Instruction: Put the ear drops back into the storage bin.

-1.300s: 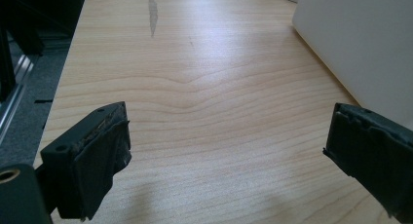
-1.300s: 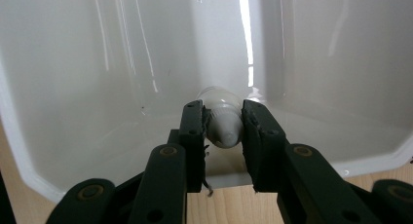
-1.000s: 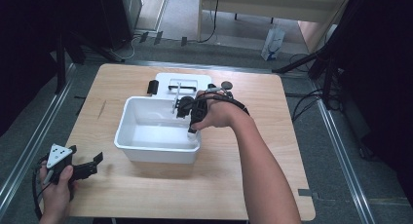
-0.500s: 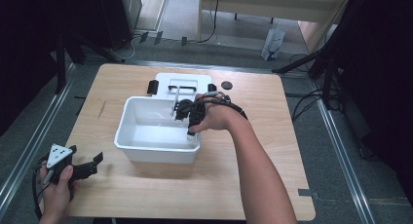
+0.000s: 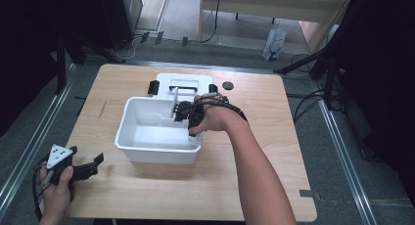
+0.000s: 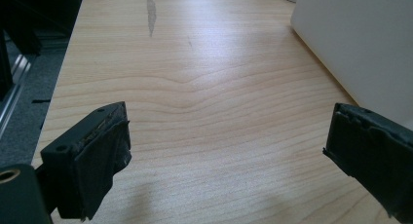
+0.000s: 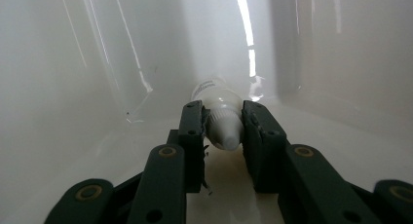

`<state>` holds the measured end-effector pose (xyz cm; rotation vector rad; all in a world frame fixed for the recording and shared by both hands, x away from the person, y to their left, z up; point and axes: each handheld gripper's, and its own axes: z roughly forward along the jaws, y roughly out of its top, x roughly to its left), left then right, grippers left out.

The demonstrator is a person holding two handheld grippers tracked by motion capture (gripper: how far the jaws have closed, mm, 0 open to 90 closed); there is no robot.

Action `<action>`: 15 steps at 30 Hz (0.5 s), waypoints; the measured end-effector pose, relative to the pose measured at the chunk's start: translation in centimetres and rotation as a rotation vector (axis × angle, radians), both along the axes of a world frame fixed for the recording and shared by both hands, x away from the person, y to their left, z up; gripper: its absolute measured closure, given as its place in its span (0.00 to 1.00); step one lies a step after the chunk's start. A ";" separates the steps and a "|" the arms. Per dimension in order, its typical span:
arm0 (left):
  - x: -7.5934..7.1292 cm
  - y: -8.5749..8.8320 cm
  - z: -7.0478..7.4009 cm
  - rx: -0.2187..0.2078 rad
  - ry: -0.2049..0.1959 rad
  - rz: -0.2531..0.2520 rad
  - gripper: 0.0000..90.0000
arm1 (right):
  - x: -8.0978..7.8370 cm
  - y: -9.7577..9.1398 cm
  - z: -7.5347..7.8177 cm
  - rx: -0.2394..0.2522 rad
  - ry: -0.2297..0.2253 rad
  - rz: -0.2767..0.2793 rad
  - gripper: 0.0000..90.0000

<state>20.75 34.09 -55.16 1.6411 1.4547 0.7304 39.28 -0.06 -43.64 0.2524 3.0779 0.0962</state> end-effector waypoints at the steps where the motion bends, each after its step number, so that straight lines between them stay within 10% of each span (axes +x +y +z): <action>1: 0.0 0.0 0.0 0.000 0.000 0.000 0.03 | 0.0 0.0 0.0 -0.005 -0.003 0.004 0.79; 9: 0.0 0.0 0.0 -0.001 0.000 0.000 0.03 | 0.0 0.0 0.0 -0.003 0.008 0.012 0.76; 15: 0.0 0.0 0.0 -0.004 -0.002 0.002 0.03 | -0.1 -0.2 1.0 0.038 -0.022 0.000 0.49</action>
